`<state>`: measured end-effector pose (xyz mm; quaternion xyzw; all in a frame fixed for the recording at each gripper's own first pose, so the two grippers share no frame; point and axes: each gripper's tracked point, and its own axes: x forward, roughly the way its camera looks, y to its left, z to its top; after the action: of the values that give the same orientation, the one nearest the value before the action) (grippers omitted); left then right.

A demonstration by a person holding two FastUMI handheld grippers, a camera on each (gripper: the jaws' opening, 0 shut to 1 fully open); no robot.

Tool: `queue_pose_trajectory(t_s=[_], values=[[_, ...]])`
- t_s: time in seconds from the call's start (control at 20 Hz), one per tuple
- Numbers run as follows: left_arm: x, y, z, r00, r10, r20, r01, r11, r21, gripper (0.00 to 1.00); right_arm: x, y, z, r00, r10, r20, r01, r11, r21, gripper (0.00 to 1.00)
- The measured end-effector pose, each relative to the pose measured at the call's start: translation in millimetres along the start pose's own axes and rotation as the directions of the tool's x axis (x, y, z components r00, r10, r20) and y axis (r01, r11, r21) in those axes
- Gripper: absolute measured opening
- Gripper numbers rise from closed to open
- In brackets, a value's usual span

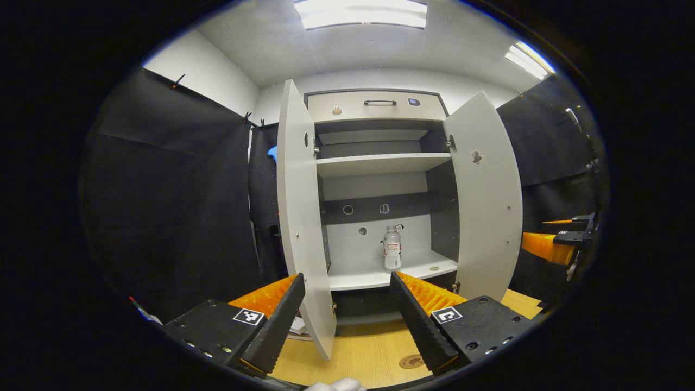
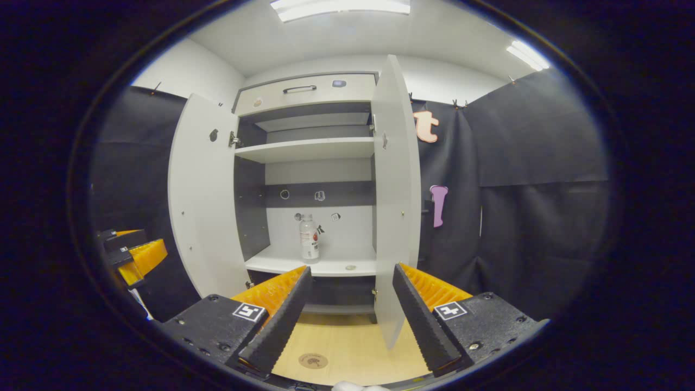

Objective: Grasp the bottle in the cabinet with the left hand and place it on the coaster, then close the right door with the right hand and the left door with the left hand.

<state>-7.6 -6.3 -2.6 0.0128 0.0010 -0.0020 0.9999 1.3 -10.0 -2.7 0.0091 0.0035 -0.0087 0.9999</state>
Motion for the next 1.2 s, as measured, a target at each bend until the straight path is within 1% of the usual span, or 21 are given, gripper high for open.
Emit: queue_pose_trajectory(t_s=[0.15, 0.25, 0.35, 0.45, 0.55, 0.6, 0.65, 0.8, 1.0, 1.1, 1.2], values=[[17.0, -9.5, -4.7, 1.000, -0.018, 0.000, 0.018, 1.000, -0.019, 0.95, -1.6, -4.9, 0.5, 1.000, -0.008, -0.002, 0.008, 1.000, 0.003, 0.98], [37.0, -17.3, -10.7, 1.000, -0.015, -0.001, 0.015, 0.999, -0.036, 0.96, -0.6, -10.3, 4.4, 1.000, -0.016, 0.005, 0.016, 1.000, 0.001, 0.98], [63.2, -32.0, -19.9, 0.999, -0.033, -0.013, 0.032, 0.997, -0.066, 0.96, 2.1, -13.7, 5.8, 1.000, -0.011, -0.002, 0.011, 1.000, 0.001, 0.98], [93.1, -44.0, -25.7, 0.999, -0.035, -0.005, 0.035, 0.996, -0.079, 0.96, 5.2, -14.8, 6.6, 1.000, 0.002, -0.013, -0.002, 1.000, 0.004, 0.98], [125.4, -54.7, -30.4, 1.000, -0.025, 0.009, 0.025, 0.997, -0.069, 0.96, 7.1, -18.4, 9.8, 1.000, 0.009, -0.013, -0.009, 1.000, -0.001, 0.98], [143.3, -61.1, -33.6, 1.000, -0.022, 0.014, 0.023, 0.997, -0.068, 0.96, 8.8, -21.9, 12.3, 1.000, 0.007, -0.012, -0.007, 1.000, -0.003, 0.96], [160.8, -66.8, -35.6, 1.000, -0.019, 0.014, 0.020, 0.997, -0.069, 0.96, 9.3, -24.9, 13.3, 1.000, 0.004, -0.011, -0.004, 1.000, -0.005, 0.98], [215.8, -90.2, -43.9, 0.999, -0.035, 0.005, 0.035, 0.995, -0.094, 0.95, 16.9, -34.5, 22.1, 1.000, -0.005, -0.009, 0.005, 1.000, -0.006, 0.98], [290.1, -111.6, -45.7, 0.999, -0.027, 0.020, 0.029, 0.996, -0.084, 0.96, 26.7, -47.6, 29.9, 1.000, -0.029, -0.008, 0.029, 0.999, -0.016, 0.98], [323.0, -125.0, -47.5, 0.999, -0.033, 0.009, 0.033, 0.995, -0.094, 0.96, 29.8, -51.0, 34.2, 0.999, -0.032, -0.010, 0.032, 0.999, 0.000, 0.96], [354.0, -133.6, -50.3, 0.999, -0.034, 0.007, 0.035, 0.996, -0.087, 0.96, 33.8, -54.7, 36.2, 0.999, -0.036, -0.015, 0.037, 0.999, 0.015, 0.98]])
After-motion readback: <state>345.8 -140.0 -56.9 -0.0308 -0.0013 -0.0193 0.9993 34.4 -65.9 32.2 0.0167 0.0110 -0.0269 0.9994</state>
